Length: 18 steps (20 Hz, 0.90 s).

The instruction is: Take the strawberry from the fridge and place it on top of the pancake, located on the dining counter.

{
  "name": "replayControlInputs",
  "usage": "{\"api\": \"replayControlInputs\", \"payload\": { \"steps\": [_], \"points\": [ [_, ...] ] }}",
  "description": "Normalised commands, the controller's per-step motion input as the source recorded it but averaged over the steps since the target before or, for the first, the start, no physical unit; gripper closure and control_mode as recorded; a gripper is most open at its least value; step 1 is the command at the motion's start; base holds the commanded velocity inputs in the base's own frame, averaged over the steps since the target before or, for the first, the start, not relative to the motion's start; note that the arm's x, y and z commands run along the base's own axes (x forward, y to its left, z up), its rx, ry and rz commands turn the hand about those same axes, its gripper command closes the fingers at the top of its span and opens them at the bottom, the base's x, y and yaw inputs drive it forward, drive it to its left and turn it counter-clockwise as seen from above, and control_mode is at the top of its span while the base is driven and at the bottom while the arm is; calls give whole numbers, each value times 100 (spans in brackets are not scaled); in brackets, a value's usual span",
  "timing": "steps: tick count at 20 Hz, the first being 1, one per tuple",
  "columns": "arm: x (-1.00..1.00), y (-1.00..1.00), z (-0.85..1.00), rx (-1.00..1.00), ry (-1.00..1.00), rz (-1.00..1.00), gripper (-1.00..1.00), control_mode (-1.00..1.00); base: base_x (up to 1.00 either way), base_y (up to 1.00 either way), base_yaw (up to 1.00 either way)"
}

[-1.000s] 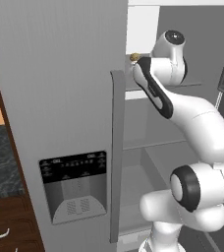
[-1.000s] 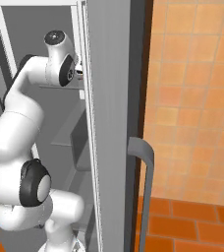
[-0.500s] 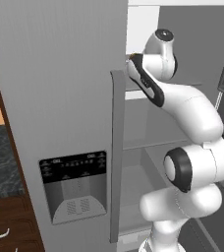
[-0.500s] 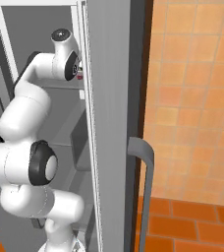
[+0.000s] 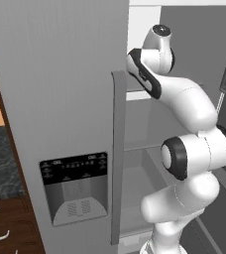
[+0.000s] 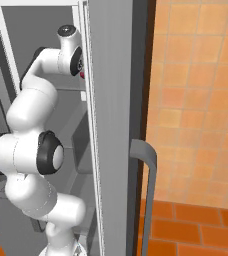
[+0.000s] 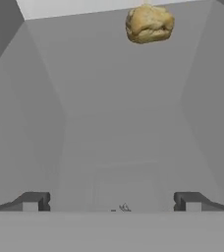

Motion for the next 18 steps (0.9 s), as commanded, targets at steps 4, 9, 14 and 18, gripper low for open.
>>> {"api": "replayControlInputs", "payload": {
  "steps": [4, 9, 14, 18],
  "points": [
    [-44, -26, -29, 0, -1, 0, -100, -100, 0, 0, 0],
    [0, -2, -25, 0, 0, 0, -100, -100, 0, 0, 0],
    [6, 0, -21, 0, 0, 0, -100, -100, 0, 0, 0],
    [-26, 2, -21, 0, 0, 0, 100, -100, 0, 0, 0]
  ]
}}
